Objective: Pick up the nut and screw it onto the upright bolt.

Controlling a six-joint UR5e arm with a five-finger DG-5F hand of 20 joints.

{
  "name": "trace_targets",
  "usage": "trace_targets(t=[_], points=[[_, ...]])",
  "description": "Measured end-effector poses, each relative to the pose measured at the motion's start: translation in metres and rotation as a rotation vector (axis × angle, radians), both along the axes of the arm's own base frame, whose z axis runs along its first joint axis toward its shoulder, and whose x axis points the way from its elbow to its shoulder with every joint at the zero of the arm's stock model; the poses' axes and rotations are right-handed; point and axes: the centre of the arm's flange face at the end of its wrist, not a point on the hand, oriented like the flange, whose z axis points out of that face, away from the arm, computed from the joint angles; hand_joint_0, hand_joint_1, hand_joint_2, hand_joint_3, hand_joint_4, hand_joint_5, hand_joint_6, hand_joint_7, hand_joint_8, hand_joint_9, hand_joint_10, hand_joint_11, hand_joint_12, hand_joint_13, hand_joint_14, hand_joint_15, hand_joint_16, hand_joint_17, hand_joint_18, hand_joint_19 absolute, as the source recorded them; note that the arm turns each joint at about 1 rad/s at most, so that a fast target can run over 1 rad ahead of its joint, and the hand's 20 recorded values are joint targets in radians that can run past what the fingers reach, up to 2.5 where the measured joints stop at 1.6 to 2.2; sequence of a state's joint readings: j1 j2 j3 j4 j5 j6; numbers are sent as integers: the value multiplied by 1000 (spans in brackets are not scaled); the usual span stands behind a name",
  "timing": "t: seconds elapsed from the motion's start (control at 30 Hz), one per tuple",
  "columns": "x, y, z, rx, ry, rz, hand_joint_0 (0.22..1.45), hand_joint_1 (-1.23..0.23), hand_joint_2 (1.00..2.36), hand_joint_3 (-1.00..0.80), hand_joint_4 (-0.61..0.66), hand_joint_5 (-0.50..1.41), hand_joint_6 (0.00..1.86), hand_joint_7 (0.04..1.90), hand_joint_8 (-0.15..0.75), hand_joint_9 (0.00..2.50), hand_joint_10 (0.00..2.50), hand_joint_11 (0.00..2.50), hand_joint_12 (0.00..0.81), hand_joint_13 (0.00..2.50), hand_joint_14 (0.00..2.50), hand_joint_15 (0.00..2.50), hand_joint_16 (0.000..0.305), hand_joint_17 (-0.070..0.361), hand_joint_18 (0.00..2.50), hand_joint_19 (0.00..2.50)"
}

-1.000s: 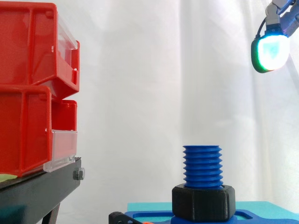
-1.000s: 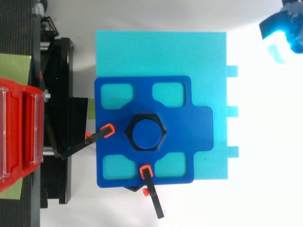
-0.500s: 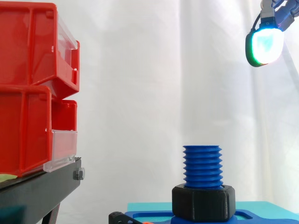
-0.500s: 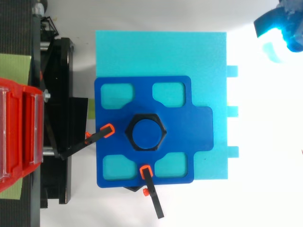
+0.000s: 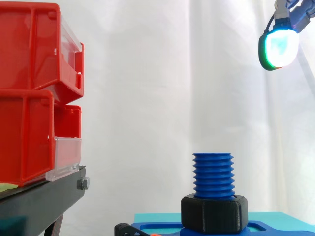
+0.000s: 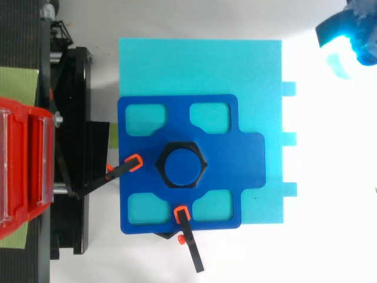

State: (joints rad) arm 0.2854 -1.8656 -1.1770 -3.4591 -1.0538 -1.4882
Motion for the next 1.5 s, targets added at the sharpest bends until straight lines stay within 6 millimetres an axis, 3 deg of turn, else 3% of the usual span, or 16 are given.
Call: trace_targets(t=[1.5], points=[[0,0,0,-1,0,0,505,-469,1000,-495,190,-232,502,763,274,417,0,0,377,269,0,0,48,107,202,0]])
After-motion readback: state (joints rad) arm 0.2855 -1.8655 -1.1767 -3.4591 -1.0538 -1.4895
